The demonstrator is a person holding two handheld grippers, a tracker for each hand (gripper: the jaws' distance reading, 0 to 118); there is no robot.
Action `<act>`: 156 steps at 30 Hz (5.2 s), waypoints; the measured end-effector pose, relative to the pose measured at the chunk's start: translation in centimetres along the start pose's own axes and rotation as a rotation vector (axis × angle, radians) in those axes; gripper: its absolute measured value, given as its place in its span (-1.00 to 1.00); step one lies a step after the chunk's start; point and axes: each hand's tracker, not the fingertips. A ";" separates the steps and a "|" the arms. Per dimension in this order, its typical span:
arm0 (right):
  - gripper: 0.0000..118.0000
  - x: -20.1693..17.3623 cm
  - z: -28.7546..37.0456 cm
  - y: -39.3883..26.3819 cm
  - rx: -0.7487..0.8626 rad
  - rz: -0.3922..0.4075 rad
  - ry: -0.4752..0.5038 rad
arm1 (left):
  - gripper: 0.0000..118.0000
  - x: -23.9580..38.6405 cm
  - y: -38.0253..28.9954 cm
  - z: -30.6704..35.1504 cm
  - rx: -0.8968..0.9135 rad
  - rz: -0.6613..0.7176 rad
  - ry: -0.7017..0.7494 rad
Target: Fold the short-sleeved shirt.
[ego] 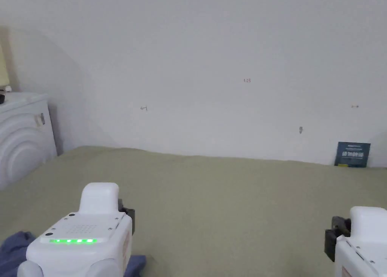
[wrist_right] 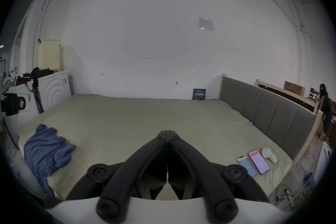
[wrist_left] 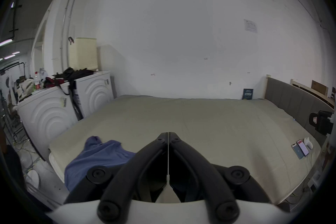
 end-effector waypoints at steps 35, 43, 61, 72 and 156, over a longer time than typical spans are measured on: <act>-0.99 -13.3 -3.2 -5.7 -0.184 0.101 0.324 | -1.00 -14.3 -14.1 -9.0 -0.583 0.094 0.101; -0.99 -13.6 -6.0 -8.8 -0.292 0.126 0.306 | 0.88 -14.4 -20.4 -17.8 -0.830 0.113 0.041; -0.99 -12.7 -6.0 -11.0 -0.363 0.116 0.333 | -0.94 -17.7 -16.5 -16.8 -0.744 0.273 0.012; -0.99 -5.9 -4.1 -9.6 -0.307 0.041 0.238 | -0.94 -3.9 -7.1 -18.0 -0.643 0.185 -0.215; -0.99 -5.8 -14.0 -10.9 -0.439 0.136 0.263 | -0.92 2.7 -17.4 -17.6 -0.730 0.018 -0.359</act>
